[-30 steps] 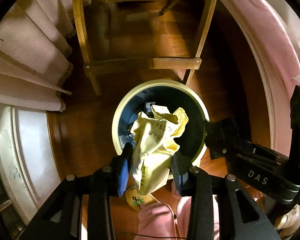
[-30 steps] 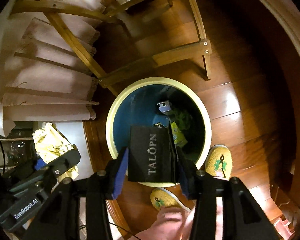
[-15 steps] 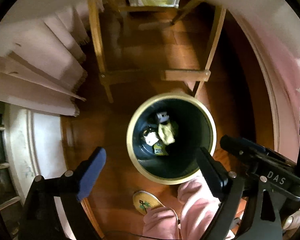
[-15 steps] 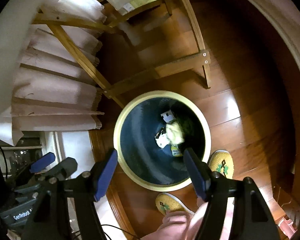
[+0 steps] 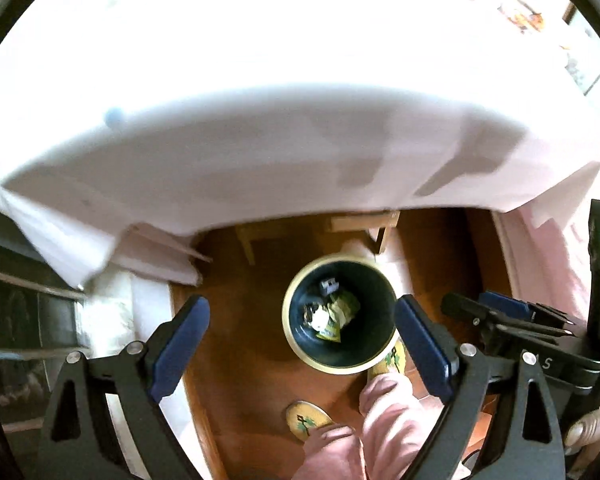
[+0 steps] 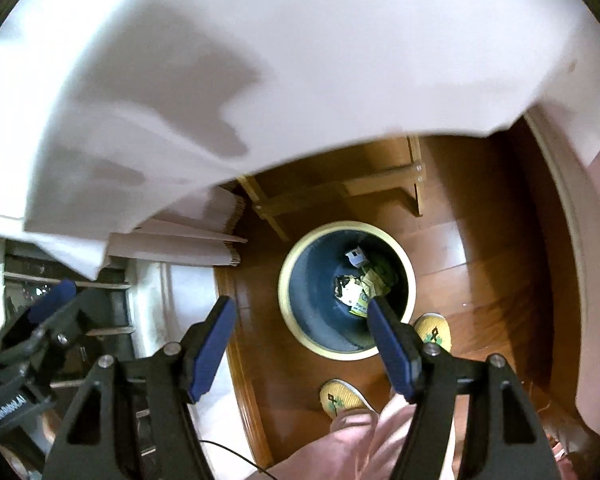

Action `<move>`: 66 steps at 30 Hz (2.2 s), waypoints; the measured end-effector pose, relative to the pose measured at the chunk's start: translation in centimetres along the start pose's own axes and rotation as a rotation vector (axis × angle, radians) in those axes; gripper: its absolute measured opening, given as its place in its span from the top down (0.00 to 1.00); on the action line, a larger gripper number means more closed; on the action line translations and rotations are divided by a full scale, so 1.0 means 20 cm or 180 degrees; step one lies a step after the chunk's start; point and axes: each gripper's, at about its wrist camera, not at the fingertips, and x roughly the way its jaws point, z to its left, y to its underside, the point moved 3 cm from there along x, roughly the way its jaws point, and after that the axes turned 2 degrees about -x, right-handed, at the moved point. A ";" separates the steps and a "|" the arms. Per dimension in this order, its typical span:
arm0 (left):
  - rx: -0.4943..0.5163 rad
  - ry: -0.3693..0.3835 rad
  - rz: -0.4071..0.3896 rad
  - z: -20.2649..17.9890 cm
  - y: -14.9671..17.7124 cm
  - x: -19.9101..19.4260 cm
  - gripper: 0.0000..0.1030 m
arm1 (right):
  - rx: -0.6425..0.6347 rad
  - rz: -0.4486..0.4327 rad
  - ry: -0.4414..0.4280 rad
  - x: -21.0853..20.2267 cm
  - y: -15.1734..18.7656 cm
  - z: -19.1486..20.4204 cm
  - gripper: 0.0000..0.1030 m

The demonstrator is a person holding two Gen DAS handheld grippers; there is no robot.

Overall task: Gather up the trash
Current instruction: 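Raise both tools back up toward the table, then grasp the red envelope with the left tool while the right tool grasps the white tissue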

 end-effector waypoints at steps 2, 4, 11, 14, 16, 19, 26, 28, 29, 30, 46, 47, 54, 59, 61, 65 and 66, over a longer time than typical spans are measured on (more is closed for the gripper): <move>0.0062 -0.0011 -0.0111 0.00 -0.03 -0.14 0.10 | -0.0074 -0.0047 -0.0014 -0.11 0.00 0.06 0.33; 0.0109 -0.0021 -0.0195 0.01 -0.05 -0.26 0.10 | -0.0115 -0.0095 -0.0033 -0.21 0.00 0.11 0.33; 0.0231 -0.0017 -0.0466 0.03 -0.09 -0.62 0.10 | -0.0305 -0.0306 -0.0042 -0.53 -0.02 0.27 0.33; 0.0307 -0.0030 -0.0588 0.05 -0.11 -0.73 0.10 | -0.0411 -0.0451 -0.0021 -0.65 -0.04 0.32 0.33; 0.0337 -0.0030 -0.0662 0.05 -0.13 -0.79 0.10 | -0.0460 -0.0546 -0.0010 -0.72 -0.06 0.36 0.33; 0.0376 -0.0020 -0.0790 0.07 -0.18 -0.87 0.10 | -0.0511 -0.0689 -0.0014 -0.82 -0.08 0.40 0.33; 0.0491 -0.0056 -0.1047 0.05 -0.35 -1.00 0.10 | -0.0775 -0.1021 0.0108 -1.00 -0.20 0.50 0.33; 0.0515 -0.0091 -0.1111 0.05 -0.43 -1.02 0.10 | -0.0818 -0.1101 0.0122 -1.04 -0.25 0.52 0.33; 0.0522 -0.0098 -0.1129 0.04 -0.46 -1.02 0.10 | -0.0846 -0.1155 0.0132 -1.07 -0.29 0.53 0.33; 0.0516 -0.0110 -0.1143 0.04 -0.51 -1.01 0.10 | -0.0864 -0.1184 0.0134 -1.08 -0.32 0.53 0.33; 0.0531 -0.0294 -0.0795 -0.08 -1.47 -0.45 0.20 | -0.1162 -0.0911 -0.0147 -0.90 -1.28 0.39 0.41; 0.0577 -0.0303 -0.0745 -0.10 -1.53 -0.39 0.21 | -0.1204 -0.0862 -0.0169 -0.87 -1.34 0.38 0.41; 0.0784 -0.0347 -0.0358 -0.20 -1.80 0.01 0.35 | -0.1421 -0.0594 -0.0316 -0.71 -1.62 0.34 0.42; 0.0785 -0.0143 -0.0002 -0.22 -1.86 0.21 0.39 | -0.1519 -0.0429 -0.0409 -0.61 -1.71 0.33 0.48; 0.0804 -0.0140 0.0036 -0.23 -1.86 0.24 0.50 | -0.1565 -0.0372 -0.0441 -0.58 -1.73 0.34 0.51; 0.0611 0.0012 0.0030 -0.21 -1.85 0.24 0.75 | -0.1639 -0.0299 -0.0523 -0.56 -1.76 0.34 0.58; 0.0541 0.0067 0.0019 -0.21 -1.85 0.23 0.78 | -0.1646 -0.0289 -0.0548 -0.56 -1.77 0.35 0.58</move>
